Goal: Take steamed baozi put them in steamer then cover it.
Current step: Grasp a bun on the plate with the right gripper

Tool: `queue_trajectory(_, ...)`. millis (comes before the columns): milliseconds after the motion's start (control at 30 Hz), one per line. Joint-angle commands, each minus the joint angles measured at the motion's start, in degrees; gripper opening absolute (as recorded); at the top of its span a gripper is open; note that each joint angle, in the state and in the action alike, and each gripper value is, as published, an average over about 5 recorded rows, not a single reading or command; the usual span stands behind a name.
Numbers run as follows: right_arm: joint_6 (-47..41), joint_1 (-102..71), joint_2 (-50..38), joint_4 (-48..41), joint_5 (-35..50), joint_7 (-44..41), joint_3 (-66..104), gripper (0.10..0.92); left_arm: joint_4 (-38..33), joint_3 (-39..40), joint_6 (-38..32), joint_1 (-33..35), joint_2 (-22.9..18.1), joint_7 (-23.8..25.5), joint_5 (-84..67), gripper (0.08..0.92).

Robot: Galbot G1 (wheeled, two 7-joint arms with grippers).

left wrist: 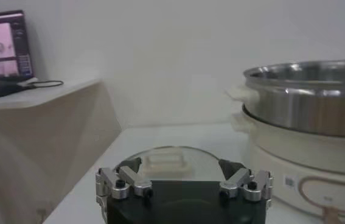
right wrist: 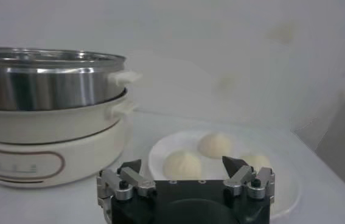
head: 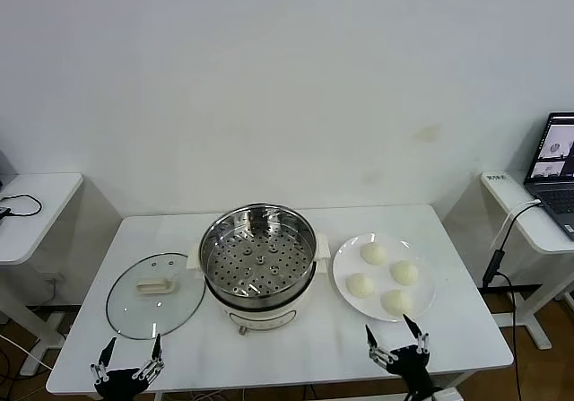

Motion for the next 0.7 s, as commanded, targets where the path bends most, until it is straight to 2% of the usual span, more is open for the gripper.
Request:
queue_trajectory(33, -1.8, 7.8, -8.0, -1.9, -12.9, -1.4, 3.7, 0.823, -1.0, 0.1, 4.2, -3.1, 0.0, 0.3, 5.3, 0.823)
queue_trajectory(200, -2.8, 15.4, -16.3, -5.7, -23.0, -6.4, 3.4, 0.823, -0.9, 0.3, 3.9, -4.4, -0.3, 1.0, 7.5, 0.823)
queue_trajectory(367, -3.8, 25.5, -25.4, -9.6, -29.2, -15.7, -1.5, 0.823, -0.9, 0.5, 4.0, -4.8, -0.5, 1.5, 9.1, 0.823)
queue_trajectory(533, -3.4, 39.4, -34.7, -16.0, -28.0, -24.5, -11.9, 0.823, -0.7, 0.3, 4.0, -5.2, -0.7, 1.9, 9.9, 0.823)
queue_trajectory(700, -4.6, 58.2, -40.8, -21.9, -21.0, -33.8, -28.8, 0.823, -0.6, 0.4, 4.0, -5.3, -1.1, 2.2, 10.3, 0.823)
